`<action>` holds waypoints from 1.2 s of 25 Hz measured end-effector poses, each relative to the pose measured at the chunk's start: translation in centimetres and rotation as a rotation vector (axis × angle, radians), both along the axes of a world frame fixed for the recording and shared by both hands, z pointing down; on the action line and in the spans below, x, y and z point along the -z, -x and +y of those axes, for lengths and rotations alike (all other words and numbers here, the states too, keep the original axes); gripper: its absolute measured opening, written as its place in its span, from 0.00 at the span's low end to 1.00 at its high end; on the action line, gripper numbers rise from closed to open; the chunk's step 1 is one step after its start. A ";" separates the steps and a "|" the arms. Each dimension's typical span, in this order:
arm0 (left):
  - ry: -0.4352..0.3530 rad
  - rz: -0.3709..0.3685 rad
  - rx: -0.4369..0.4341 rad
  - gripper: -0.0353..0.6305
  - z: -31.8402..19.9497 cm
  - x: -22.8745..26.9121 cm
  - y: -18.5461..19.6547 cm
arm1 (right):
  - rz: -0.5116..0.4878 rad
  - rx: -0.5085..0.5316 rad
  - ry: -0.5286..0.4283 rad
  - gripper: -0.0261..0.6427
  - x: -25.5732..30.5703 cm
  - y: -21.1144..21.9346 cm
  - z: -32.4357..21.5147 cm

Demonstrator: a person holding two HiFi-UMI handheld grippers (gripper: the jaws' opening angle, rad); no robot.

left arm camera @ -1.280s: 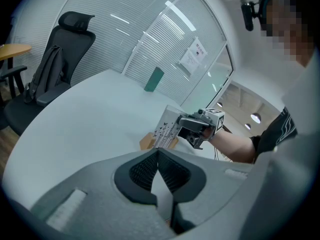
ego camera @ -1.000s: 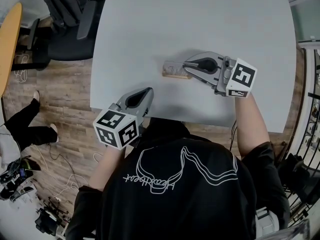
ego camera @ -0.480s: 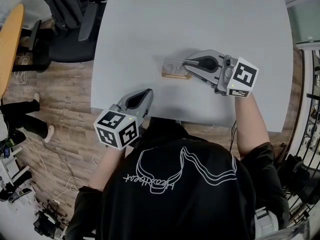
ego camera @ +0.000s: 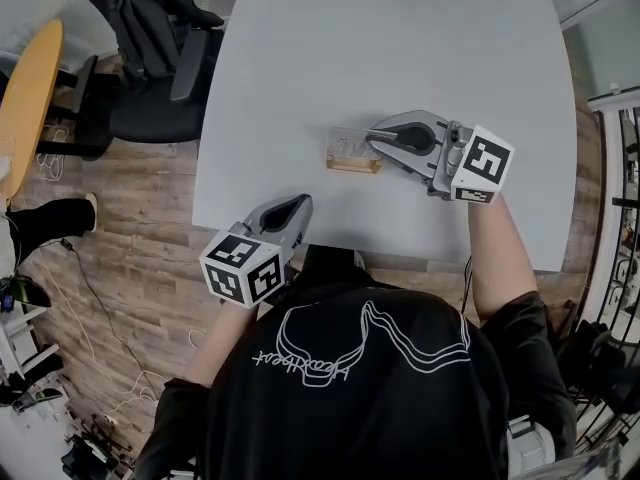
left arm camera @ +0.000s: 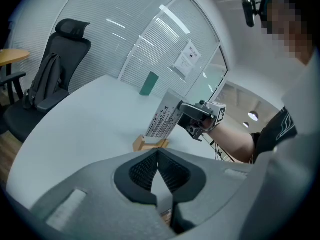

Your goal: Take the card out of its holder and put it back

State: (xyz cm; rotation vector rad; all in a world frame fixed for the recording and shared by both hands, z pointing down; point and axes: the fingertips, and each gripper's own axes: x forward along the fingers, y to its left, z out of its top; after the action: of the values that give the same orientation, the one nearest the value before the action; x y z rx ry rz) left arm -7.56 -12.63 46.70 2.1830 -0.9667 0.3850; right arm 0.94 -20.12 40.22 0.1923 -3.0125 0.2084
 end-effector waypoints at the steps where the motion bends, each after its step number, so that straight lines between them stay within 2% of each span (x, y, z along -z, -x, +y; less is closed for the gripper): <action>1: -0.006 0.000 0.001 0.07 0.1 0.2 0.0 | -0.003 -0.011 -0.004 0.08 0.3 -0.1 -0.1; 11: -0.097 0.011 -0.010 0.07 0.9 3.7 -0.3 | -0.106 -0.173 -0.018 0.08 5.9 -1.8 0.7; 19: -0.199 0.048 -0.009 0.07 3.6 8.1 -1.8 | -0.242 -0.222 0.014 0.08 10.4 -4.0 7.1; 25: -0.247 0.058 -0.015 0.07 6.9 10.2 -2.9 | -0.260 -0.302 -0.001 0.08 11.8 -6.3 12.1; 30: -0.268 0.057 -0.002 0.07 7.8 11.0 -3.0 | -0.261 -0.363 0.030 0.08 10.6 -7.0 14.2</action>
State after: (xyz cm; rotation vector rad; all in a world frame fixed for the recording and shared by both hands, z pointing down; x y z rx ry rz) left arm -4.58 -4.78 35.71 2.4204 -1.0340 0.2020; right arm 7.92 -5.90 29.58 0.7669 -3.2021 0.3334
